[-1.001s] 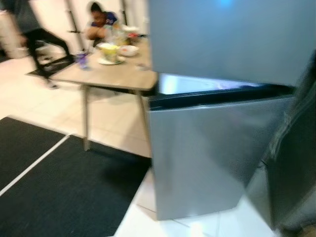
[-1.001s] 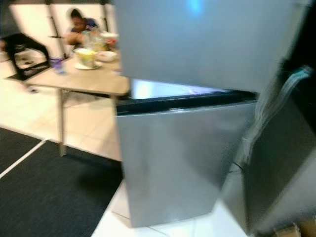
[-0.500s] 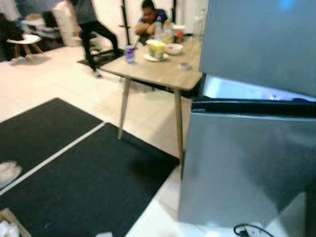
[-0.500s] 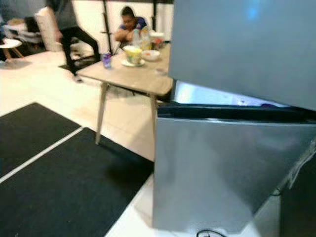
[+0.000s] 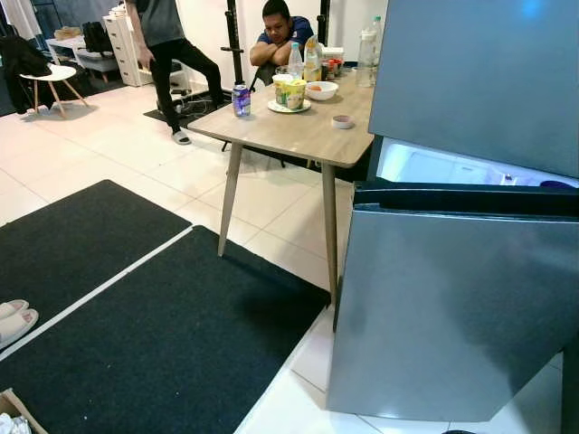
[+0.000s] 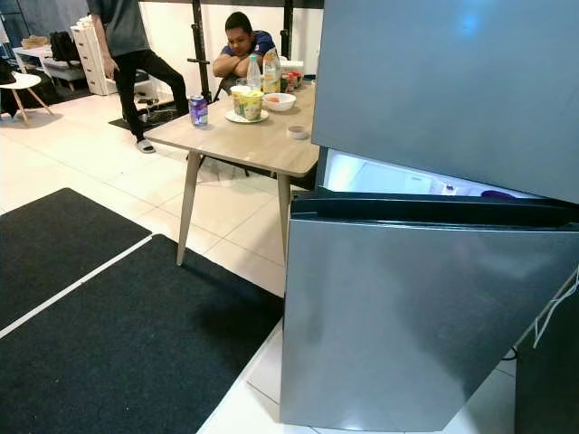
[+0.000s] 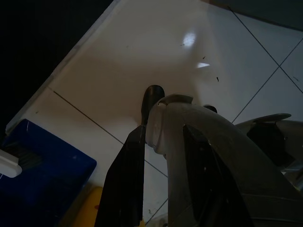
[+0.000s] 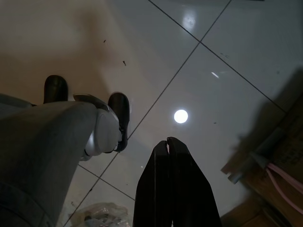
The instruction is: Restocking fridge
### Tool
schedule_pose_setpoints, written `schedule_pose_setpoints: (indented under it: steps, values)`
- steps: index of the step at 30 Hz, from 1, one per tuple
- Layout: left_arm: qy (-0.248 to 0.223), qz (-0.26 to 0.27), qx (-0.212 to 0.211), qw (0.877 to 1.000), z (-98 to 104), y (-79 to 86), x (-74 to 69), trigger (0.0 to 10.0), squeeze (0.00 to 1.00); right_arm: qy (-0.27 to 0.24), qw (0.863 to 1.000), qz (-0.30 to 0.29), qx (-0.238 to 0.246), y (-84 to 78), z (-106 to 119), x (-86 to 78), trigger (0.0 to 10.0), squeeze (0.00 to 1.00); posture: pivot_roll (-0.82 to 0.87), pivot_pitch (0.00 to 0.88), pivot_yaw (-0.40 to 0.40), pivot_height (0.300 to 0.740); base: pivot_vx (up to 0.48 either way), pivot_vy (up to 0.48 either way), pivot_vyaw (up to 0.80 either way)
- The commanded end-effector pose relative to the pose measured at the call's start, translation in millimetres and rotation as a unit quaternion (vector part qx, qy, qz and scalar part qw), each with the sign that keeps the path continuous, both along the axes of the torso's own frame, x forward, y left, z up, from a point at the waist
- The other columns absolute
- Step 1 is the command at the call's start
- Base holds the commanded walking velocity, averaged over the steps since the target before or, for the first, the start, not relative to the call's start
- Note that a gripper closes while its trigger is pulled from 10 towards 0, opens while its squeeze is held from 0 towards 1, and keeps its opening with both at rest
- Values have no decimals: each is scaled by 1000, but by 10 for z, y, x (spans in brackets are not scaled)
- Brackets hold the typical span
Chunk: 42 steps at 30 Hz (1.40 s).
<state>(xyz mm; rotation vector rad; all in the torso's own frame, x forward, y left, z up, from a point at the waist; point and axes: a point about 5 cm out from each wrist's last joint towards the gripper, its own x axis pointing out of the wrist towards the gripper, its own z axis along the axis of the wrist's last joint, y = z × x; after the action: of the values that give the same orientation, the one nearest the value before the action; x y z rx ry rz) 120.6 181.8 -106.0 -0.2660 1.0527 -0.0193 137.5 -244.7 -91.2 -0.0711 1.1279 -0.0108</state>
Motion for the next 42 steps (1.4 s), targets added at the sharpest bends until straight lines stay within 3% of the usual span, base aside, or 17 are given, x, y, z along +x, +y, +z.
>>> schedule_pose_setpoints:
  steps: [1, 17, 24, 31, 42]
  values:
    - [4, -7, -1, 1000, -4, -13, -4, 10000, 0, -3, 1000, -4, 4, 34, -3, 18, 10000, 0, -79, 0, -4, 740, 240, 0, 0]
    - [6, -13, -2, 1000, -6, -6, -18, 10000, 0, -7, 1000, -10, 12, 75, -10, 30, 10000, 0, -76, 0, 1, 740, 268, 0, 0]
    - [7, -16, -3, 1000, -8, -4, -25, 10000, 0, -1, 1000, -15, 12, 66, -17, 6, 10000, 0, -77, 0, 3, 740, 295, 0, -695]
    - [6, -17, -5, 1000, -7, -11, -22, 10000, 0, -6, 1000, -15, 9, 63, -12, 16, 10000, 0, -77, 0, 3, 740, 294, 0, 0]
    - [6, -3, 6, 1000, -7, 23, -24, 10000, 0, -64, 994, -70, 60, 63, 56, 157, 10000, 0, -77, 0, 3, 740, 181, 0, 0]
